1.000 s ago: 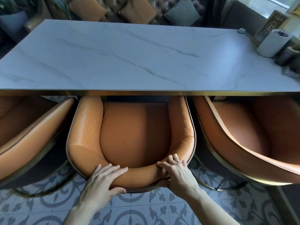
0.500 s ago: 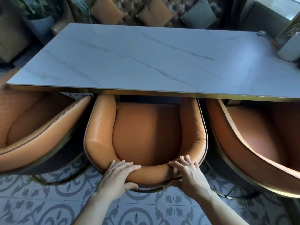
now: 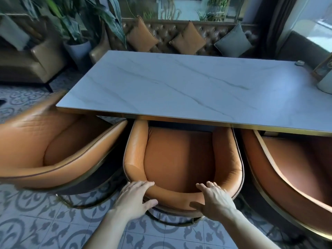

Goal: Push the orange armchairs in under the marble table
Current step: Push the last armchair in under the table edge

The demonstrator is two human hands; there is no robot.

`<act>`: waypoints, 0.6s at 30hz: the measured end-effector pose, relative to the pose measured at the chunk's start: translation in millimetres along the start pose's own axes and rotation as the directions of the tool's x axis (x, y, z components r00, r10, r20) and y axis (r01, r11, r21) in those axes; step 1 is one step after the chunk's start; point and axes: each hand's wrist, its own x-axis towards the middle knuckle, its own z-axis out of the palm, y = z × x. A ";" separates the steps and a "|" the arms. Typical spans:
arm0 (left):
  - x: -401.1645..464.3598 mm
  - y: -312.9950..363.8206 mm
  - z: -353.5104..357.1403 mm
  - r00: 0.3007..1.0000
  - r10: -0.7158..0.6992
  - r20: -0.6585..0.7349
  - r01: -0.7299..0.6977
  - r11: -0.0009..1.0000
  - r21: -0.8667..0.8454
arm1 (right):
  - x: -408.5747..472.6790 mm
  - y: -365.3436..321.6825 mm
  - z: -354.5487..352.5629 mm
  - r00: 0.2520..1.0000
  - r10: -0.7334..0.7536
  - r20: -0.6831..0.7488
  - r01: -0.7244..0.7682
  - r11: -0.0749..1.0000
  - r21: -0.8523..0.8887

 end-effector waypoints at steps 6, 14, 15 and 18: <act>-36.1 -68.0 -68.9 0.999 0.018 -0.040 -0.018 1.000 0.007 | -9.6 -92.0 -20.2 0.999 0.045 -0.012 -0.045 0.998 -0.038; -107.5 -219.6 -146.1 0.995 0.020 -0.099 -0.028 0.996 -0.079 | -23.8 -263.4 -15.8 0.996 0.067 -0.058 -0.067 0.998 0.011; -115.3 -240.8 -152.7 0.995 0.010 -0.104 -0.018 0.996 -0.084 | -23.0 -285.5 -12.8 0.996 0.063 -0.061 -0.061 0.998 0.022; -133.8 -302.6 -169.3 0.993 -0.036 -0.116 0.024 0.994 -0.105 | -14.1 -347.4 -3.4 0.998 0.028 -0.049 -0.028 1.000 0.008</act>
